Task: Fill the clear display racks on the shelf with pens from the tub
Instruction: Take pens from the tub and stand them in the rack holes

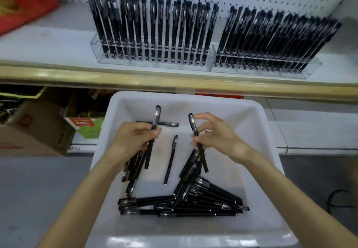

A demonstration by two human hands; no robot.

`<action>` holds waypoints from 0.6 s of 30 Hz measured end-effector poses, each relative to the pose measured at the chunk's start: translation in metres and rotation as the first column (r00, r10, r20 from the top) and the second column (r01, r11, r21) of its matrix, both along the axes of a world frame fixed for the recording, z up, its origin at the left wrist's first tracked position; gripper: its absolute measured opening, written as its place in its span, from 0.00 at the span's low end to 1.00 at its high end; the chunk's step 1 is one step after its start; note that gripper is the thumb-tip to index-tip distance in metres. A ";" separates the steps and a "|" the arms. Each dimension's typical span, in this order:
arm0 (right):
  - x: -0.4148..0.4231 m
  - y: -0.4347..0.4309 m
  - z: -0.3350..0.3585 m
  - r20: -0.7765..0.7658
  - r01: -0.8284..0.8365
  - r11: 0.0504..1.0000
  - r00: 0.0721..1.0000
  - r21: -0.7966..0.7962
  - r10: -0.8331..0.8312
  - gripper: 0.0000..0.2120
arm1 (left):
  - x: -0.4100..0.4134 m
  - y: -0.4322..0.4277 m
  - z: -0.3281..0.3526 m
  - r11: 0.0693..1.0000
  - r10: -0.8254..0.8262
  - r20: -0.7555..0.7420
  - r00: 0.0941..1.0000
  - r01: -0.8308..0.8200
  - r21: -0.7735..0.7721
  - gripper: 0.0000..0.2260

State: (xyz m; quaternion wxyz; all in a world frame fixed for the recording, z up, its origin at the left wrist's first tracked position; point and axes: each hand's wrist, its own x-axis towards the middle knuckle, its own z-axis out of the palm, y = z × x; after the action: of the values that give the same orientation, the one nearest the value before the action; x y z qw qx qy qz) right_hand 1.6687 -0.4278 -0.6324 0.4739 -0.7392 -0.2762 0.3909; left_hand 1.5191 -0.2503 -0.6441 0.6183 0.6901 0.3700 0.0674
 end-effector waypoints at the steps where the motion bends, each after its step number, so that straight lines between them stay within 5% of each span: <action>1: -0.001 0.013 0.008 0.033 -0.011 0.999 0.999 0.035 0.010 0.23 | -0.004 0.006 0.008 0.999 0.044 0.033 0.998 -0.044 -0.001 0.05; 7: -0.006 0.089 0.060 0.197 -0.124 0.955 0.978 0.269 0.071 0.27 | -0.020 0.049 0.049 0.975 0.188 0.289 0.939 -0.214 0.061 0.06; 14: -0.004 0.167 0.098 0.460 -0.223 0.902 0.887 0.369 0.030 0.24 | -0.024 0.114 0.057 0.867 0.300 0.279 0.912 -0.383 0.319 0.03; 18: 0.001 0.199 0.111 0.513 -0.156 0.880 0.851 0.448 -0.110 0.21 | -0.021 0.139 0.063 0.870 0.280 0.300 0.912 -0.373 0.322 0.04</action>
State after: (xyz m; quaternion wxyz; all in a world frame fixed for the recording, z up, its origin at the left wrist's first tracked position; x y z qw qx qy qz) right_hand 1.6693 -0.2284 -0.5213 0.5416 -0.6751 -0.4906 0.1008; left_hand 1.4984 -0.1116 -0.5812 0.4960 0.7081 0.3837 0.3247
